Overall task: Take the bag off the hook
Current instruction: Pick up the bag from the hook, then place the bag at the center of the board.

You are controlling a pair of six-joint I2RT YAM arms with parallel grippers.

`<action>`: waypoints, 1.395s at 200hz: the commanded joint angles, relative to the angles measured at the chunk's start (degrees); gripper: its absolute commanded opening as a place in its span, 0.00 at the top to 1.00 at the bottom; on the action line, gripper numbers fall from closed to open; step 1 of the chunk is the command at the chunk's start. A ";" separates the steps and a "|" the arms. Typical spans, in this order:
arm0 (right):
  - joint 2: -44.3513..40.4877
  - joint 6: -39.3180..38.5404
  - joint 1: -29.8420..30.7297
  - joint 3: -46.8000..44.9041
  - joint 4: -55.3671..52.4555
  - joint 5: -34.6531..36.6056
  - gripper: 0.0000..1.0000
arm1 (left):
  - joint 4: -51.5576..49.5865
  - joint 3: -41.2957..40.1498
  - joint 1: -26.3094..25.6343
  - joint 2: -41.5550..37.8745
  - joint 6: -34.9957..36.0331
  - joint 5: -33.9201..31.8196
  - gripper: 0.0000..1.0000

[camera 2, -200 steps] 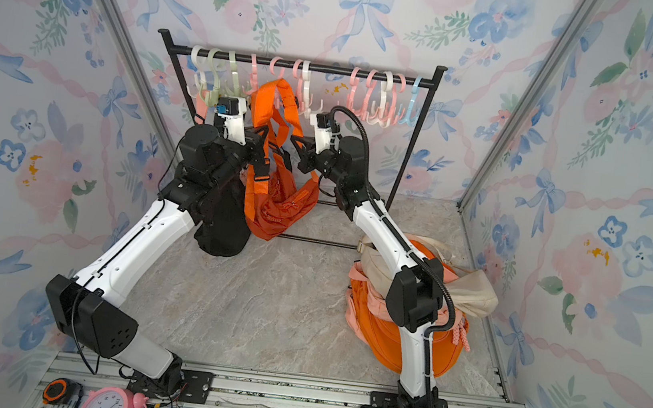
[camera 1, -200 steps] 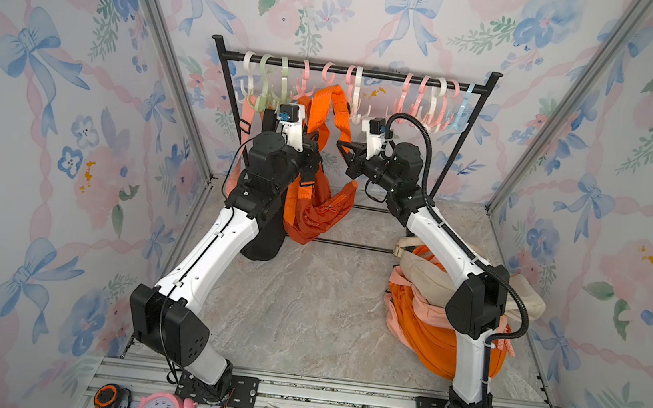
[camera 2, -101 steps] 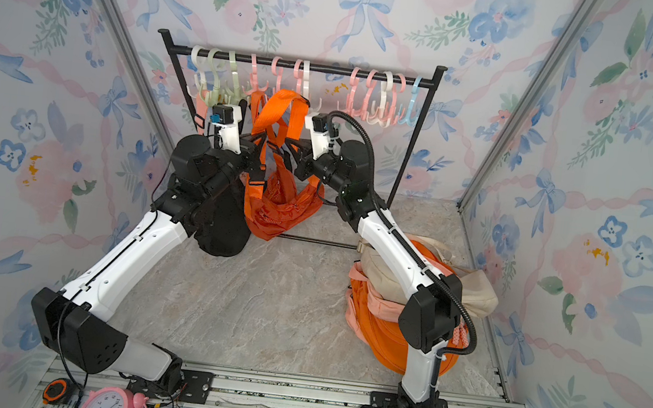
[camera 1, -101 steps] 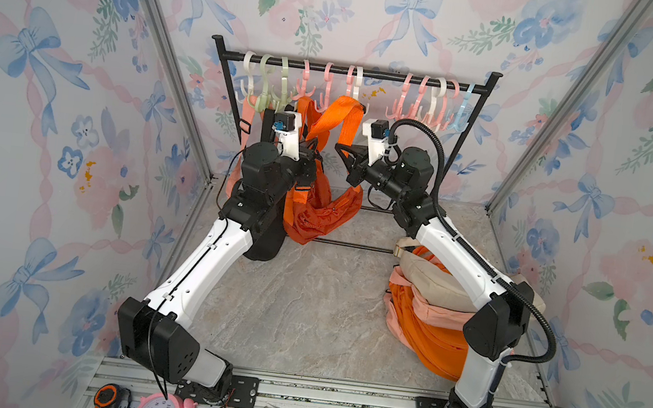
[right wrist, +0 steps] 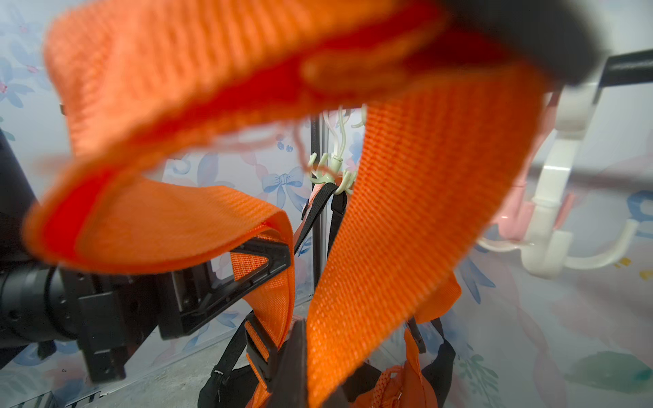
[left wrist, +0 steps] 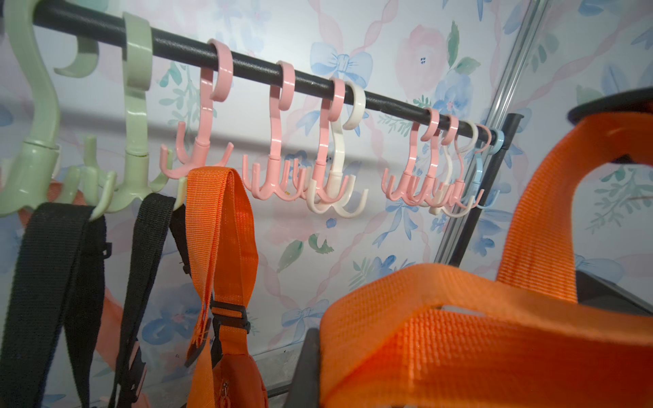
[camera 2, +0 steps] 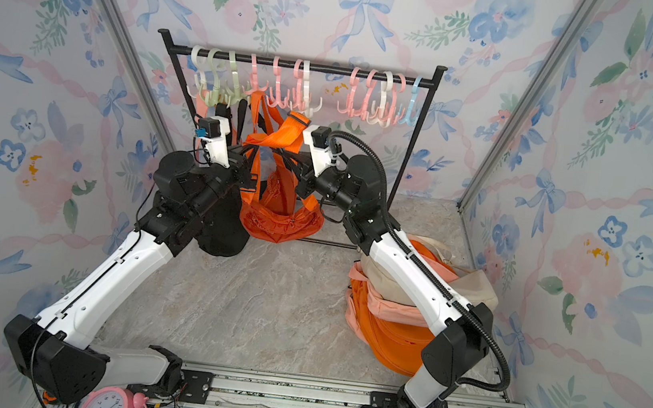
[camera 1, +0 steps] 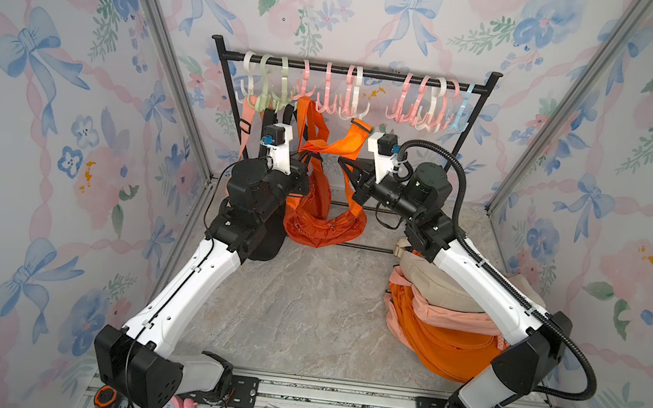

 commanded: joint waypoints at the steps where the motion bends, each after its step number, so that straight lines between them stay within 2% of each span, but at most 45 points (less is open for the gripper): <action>1: -4.27 -1.23 1.64 -3.27 1.24 2.00 1.00 | 1.88 -2.80 -1.67 -2.93 -1.13 1.19 1.00; 38: -8.95 -2.43 4.09 -7.86 0.52 2.91 1.00 | -2.16 -5.72 -4.08 -6.30 0.91 1.72 1.00; 76: -15.58 -7.29 6.81 -13.68 -0.67 3.05 0.98 | -5.91 -8.98 -6.74 -11.35 3.40 0.09 1.00; 108: -19.21 -7.95 8.05 -16.93 -2.69 3.71 0.97 | -7.90 -13.12 -7.81 -17.10 2.29 0.00 1.00; 168: -23.93 -14.91 16.75 -22.87 -4.84 12.08 0.98 | -9.75 -22.86 -10.73 -26.92 -0.84 -2.69 1.00; 239: -32.61 -13.93 23.65 -33.16 -6.32 18.92 0.98 | -14.90 -29.39 -15.09 -37.00 -4.03 -6.27 1.00; 279: -37.07 -12.85 25.36 -38.76 -7.98 22.89 0.98 | -15.95 -33.93 -15.94 -42.14 -8.98 -6.68 1.00</action>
